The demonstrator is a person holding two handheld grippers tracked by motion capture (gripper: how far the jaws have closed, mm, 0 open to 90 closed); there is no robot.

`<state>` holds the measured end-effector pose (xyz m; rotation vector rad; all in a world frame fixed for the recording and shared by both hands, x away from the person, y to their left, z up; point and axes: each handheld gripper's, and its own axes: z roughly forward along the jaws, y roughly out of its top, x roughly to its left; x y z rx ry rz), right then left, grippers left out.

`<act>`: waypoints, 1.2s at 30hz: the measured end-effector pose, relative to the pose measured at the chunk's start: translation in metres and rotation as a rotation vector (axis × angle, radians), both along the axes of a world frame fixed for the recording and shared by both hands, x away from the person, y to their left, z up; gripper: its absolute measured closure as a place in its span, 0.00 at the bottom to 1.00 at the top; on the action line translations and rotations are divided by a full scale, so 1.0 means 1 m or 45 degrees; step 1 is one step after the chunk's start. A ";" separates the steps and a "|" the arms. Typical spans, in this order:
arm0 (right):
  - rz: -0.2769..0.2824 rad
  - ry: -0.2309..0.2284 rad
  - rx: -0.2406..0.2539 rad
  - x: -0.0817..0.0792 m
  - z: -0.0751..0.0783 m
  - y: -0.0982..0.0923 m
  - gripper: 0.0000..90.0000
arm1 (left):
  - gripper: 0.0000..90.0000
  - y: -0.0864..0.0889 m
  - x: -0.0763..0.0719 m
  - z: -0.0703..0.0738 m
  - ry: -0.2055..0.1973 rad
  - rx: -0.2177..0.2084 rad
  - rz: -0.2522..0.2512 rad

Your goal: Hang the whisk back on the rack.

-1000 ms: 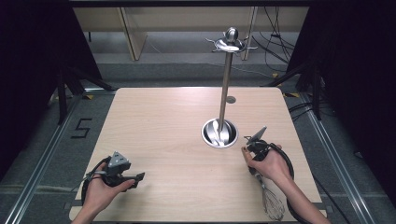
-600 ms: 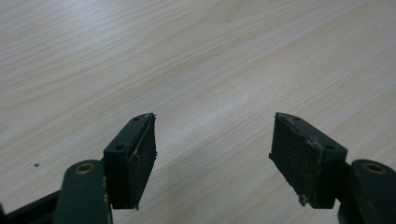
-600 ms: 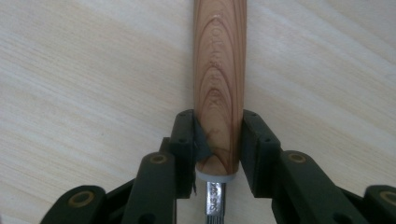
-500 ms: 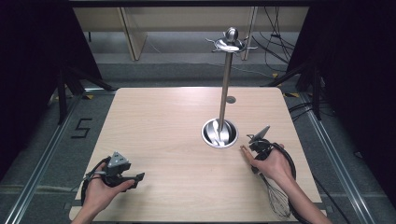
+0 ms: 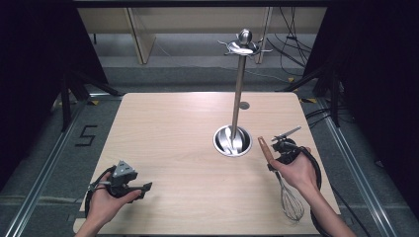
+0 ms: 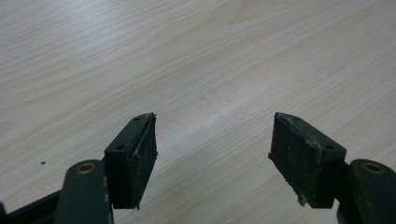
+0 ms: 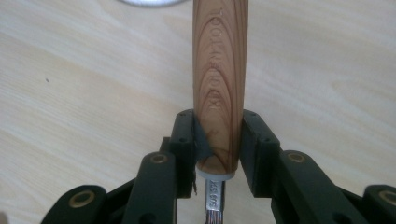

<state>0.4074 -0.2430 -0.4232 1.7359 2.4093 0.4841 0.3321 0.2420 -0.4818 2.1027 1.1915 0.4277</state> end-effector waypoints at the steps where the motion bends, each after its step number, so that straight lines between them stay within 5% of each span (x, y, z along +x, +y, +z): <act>1: 0.004 -0.025 0.015 -0.001 0.002 0.000 0.77 | 0.34 0.000 0.000 0.000 0.000 -0.001 0.000; 9: 0.024 -0.100 0.058 -0.004 0.013 0.002 0.77 | 0.34 0.002 0.000 0.002 0.016 0.022 -0.031; 17: 0.093 -0.242 0.090 -0.005 0.022 -0.001 0.77 | 0.34 0.003 0.000 0.002 0.012 0.029 -0.038; 18: 0.123 -0.298 0.089 -0.005 0.024 -0.002 0.77 | 0.34 0.003 0.000 0.002 0.012 0.031 -0.038; 24: 0.085 -0.297 0.121 -0.007 0.032 0.000 0.78 | 0.34 0.003 0.000 0.002 0.008 0.031 -0.036; 26: 0.086 -0.369 0.127 -0.009 0.035 0.001 0.78 | 0.34 0.003 0.000 0.002 0.004 0.028 -0.036; 36: 0.092 -0.480 0.152 -0.014 0.047 0.003 0.78 | 0.34 0.002 0.000 0.001 0.002 0.008 -0.013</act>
